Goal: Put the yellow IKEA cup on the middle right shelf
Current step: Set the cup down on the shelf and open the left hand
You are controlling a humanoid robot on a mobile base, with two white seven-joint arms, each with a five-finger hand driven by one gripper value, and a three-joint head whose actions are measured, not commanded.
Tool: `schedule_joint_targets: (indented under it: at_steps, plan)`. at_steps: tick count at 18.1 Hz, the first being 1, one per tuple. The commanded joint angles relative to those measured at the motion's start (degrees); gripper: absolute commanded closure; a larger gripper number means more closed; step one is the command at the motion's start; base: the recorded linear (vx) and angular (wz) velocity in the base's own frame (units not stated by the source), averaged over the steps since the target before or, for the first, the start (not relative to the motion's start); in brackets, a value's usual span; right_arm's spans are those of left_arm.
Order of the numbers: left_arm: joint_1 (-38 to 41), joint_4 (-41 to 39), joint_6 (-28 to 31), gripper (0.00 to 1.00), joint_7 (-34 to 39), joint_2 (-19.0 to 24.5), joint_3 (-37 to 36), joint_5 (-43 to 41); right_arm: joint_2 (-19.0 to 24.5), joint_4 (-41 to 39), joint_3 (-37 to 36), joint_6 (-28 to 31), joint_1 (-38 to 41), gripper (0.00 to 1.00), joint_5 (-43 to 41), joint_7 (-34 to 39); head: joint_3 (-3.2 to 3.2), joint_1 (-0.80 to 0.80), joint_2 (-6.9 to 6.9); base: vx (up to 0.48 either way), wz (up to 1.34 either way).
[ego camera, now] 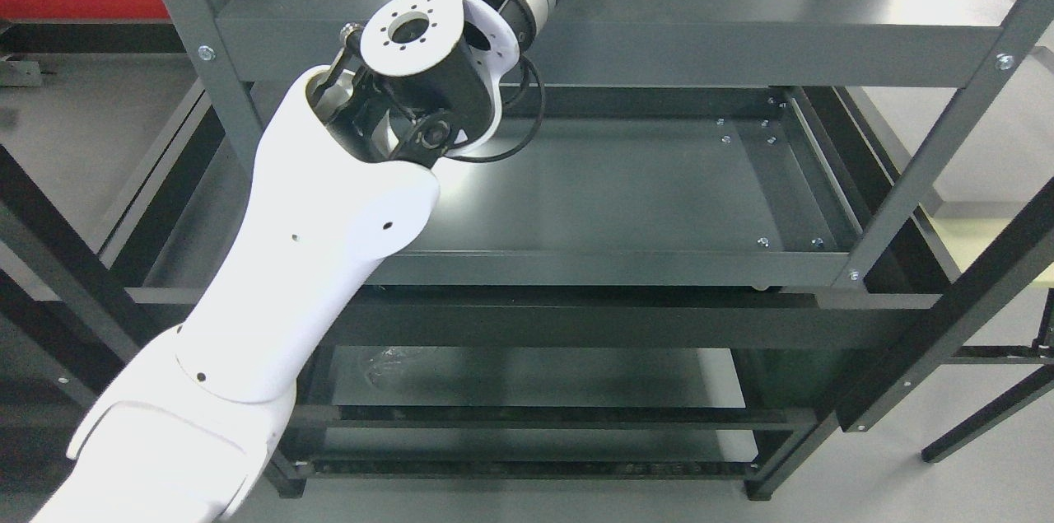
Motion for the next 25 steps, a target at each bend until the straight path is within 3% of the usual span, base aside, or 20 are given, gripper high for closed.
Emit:
schedule_joint_targets:
  at_steps: [1,2,4,8,13,16,25]
  plan:
    - [-2.58,19.21,0.63,0.9,-0.82,1.0,0.64,2.9,-1.0,0.0,0.97,0.05,0.79,0.01,-1.41,0.04,0.0,0.0,0.0,0.0,0.0]
    - [-2.58,19.48,0.63,0.86,-0.91,1.0,0.55,2.64,-1.0,0.0,0.97,0.05,0.79,0.0,-1.41,0.04,0.0,0.0,0.0,0.0,0.0]
    - [-2.49,19.83,1.5,0.62,-3.35,1.0,-0.5,2.11,-1.0,0.0,0.97,0.05,0.79,0.01,-1.41,0.04,0.0,0.0,0.0,0.0,0.0]
    - [-2.32,20.1,3.97,0.32,-5.21,1.0,-0.77,1.06,-1.0,0.0,0.97,0.05,0.79,0.01,-1.41,0.04,0.0,0.0,0.0,0.0,0.0]
    - [-2.4,19.75,3.97,0.12,-7.41,1.0,-0.94,-2.8,-1.0,0.0,0.97,0.05,0.79,0.0,-1.41,0.04,0.0,0.0,0.0,0.0,0.0]
    - [-2.58,19.31,3.97,0.02,-8.2,1.0,-1.03,-5.8,-1.0,0.0,0.97,0.05,0.79,0.01,-1.41,0.04,0.0,0.0,0.0,0.0,0.0]
    - [-3.37,9.91,4.06,0.02,-8.12,1.0,6.43,-7.29,-1.0,0.0,0.97,0.05,0.79,0.01,-1.41,0.04,0.0,0.0,0.0,0.0,0.0]
